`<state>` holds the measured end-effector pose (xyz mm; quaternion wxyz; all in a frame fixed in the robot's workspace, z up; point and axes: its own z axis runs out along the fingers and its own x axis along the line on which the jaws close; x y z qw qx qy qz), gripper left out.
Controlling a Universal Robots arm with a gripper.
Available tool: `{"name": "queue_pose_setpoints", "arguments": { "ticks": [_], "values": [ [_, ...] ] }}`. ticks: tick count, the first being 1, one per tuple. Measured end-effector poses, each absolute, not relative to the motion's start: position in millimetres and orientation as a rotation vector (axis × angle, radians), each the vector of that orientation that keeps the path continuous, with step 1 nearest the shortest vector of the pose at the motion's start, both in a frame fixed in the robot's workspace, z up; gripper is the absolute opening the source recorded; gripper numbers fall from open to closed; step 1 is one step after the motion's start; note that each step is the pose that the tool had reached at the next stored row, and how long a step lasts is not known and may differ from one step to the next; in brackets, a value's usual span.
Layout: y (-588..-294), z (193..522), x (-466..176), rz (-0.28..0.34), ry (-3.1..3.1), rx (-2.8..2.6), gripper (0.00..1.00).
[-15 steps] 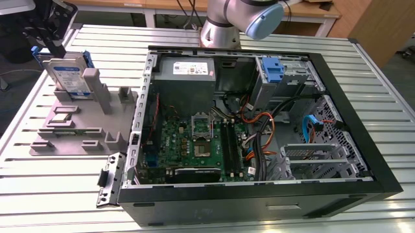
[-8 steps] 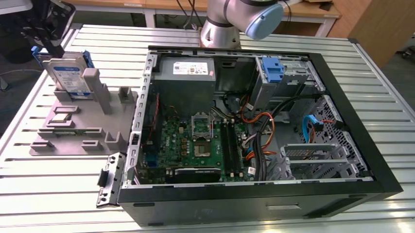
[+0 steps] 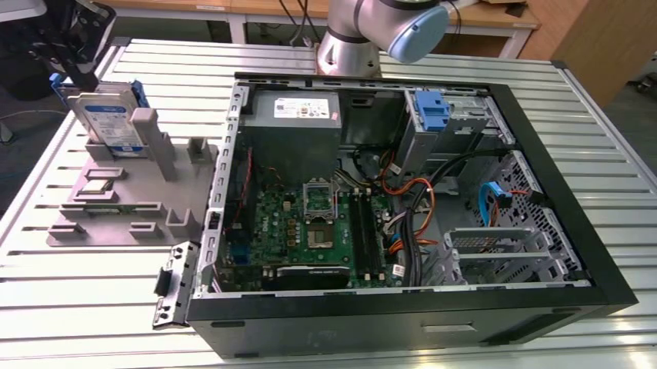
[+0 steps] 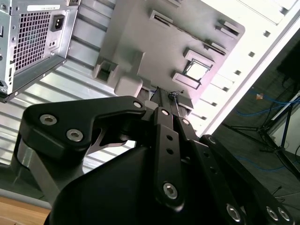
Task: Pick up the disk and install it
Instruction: 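Reach for the disk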
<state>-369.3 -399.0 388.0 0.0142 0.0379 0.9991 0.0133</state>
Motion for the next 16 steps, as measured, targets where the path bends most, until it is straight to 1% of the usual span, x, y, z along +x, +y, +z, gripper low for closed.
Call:
{"name": "queue_pose_setpoints", "arguments": {
  "ticks": [16],
  "values": [
    [-399.0,388.0,-376.3,0.041,3.111,0.118,0.1]
  ]
}}
